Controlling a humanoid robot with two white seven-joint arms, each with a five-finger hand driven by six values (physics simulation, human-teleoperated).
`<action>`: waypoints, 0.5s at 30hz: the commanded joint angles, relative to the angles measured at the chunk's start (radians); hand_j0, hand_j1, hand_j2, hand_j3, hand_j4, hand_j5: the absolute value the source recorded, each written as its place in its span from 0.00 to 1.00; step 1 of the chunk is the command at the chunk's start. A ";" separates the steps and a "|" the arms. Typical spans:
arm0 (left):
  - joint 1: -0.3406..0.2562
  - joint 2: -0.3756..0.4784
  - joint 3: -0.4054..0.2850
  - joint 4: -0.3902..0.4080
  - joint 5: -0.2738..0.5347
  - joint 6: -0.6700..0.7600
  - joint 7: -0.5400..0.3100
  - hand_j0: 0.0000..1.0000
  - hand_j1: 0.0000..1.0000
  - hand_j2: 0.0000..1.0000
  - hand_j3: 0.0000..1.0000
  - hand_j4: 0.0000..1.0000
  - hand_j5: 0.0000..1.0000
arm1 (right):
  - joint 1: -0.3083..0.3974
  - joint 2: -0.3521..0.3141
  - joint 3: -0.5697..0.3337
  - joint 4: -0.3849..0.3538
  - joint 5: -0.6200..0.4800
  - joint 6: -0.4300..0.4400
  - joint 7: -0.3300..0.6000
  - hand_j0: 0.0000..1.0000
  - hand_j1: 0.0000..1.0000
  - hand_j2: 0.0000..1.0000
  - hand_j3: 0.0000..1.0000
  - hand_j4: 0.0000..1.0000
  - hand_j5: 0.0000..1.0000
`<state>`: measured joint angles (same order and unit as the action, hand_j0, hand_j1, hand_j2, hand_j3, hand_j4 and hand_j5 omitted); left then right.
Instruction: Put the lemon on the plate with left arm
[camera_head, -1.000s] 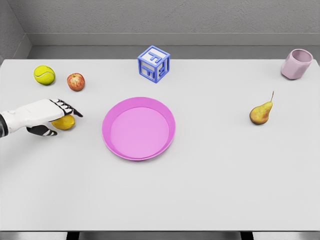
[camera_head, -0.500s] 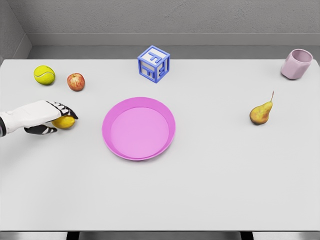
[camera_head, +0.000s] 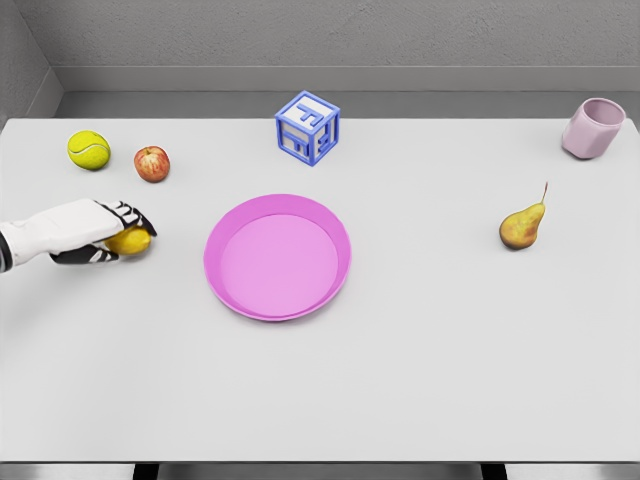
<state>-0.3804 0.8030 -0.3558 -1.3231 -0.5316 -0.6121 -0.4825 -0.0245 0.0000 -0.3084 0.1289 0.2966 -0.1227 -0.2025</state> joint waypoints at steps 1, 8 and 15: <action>0.000 0.001 0.006 -0.004 0.022 0.001 0.002 0.48 0.48 0.48 0.48 0.48 0.48 | 0.000 0.000 0.000 0.000 -0.001 0.000 0.000 1.00 1.00 1.00 1.00 1.00 1.00; -0.029 -0.005 -0.008 -0.080 0.102 0.001 0.002 0.48 0.48 0.48 0.48 0.48 0.48 | 0.000 0.000 0.000 0.000 -0.001 0.000 0.000 1.00 1.00 1.00 1.00 1.00 1.00; -0.028 -0.033 -0.106 -0.261 0.137 0.001 0.002 0.48 0.48 0.48 0.48 0.48 0.48 | 0.000 0.000 0.000 0.000 -0.001 0.000 0.000 1.00 1.00 1.00 1.00 1.00 1.00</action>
<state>-0.4080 0.7807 -0.4335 -1.5346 -0.4093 -0.6129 -0.4811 -0.0245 0.0000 -0.3084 0.1289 0.2966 -0.1227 -0.2025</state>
